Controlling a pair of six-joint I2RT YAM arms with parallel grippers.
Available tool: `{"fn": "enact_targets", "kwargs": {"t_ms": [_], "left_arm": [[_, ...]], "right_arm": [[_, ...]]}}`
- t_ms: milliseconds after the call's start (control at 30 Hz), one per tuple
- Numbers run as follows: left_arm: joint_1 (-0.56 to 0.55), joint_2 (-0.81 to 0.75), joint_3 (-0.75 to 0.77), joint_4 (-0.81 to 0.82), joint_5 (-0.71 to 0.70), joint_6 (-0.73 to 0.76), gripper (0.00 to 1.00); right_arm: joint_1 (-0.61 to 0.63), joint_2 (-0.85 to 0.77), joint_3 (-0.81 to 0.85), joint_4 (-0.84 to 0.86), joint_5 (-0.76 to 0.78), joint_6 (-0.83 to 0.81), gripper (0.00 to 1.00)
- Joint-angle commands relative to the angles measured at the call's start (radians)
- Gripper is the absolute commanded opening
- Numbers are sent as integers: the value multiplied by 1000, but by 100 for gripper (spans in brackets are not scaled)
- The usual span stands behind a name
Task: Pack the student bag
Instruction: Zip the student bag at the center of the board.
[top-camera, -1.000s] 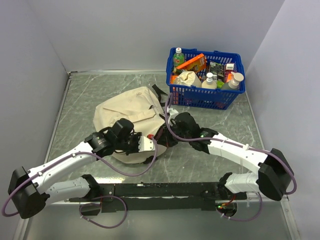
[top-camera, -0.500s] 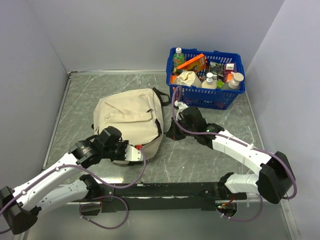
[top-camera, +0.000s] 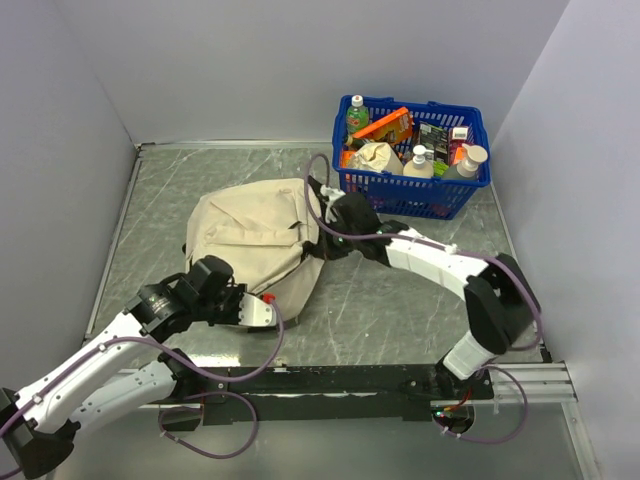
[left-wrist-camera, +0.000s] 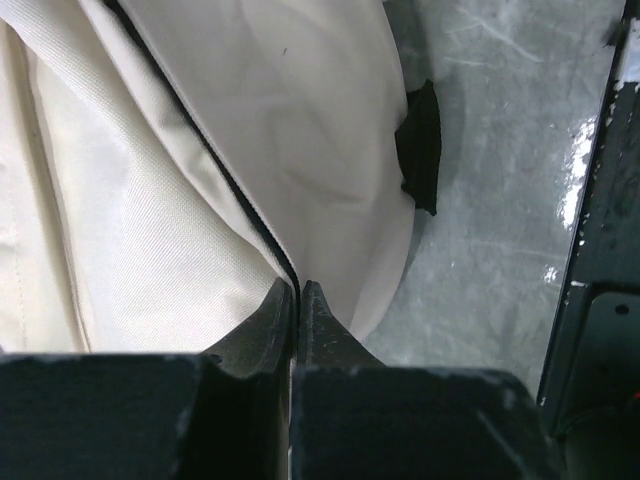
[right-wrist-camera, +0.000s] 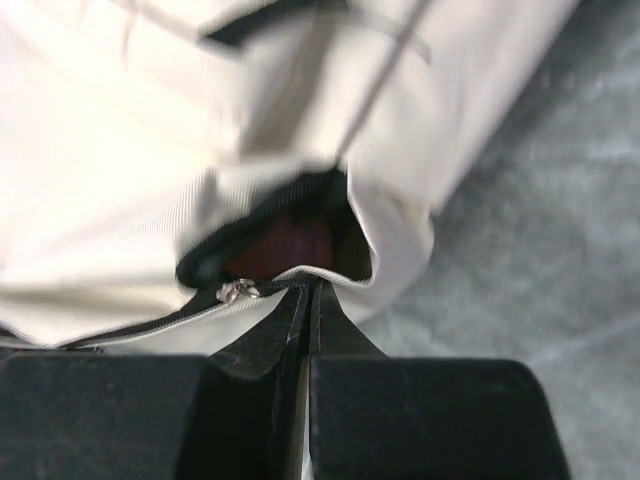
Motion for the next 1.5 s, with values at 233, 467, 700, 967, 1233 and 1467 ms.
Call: {"fn": "enact_targets", "kwargs": {"t_ms": [233,467,700,967,1233,1467], "left_arm": [[17,4,92,-267,-90,-4,1],[19,83,224,-1,-99,-186,22],[16,243,290,61,137,-316,15],[-7,376,278,176,283,-339,96],[-56,415,189,382,196,-414,96],[-87,443,117,474,196,-414,74]], "right_arm": [[-34,128,225,-5,187,-91,0],[103,-122,-54,130,128,12,0],[171,-189,-130,164,115,66,0],[172,-197,-157,164,125,65,0],[166,-199,-173,179,118,69,0],[149,-238,-200,190,108,81,0]]}}
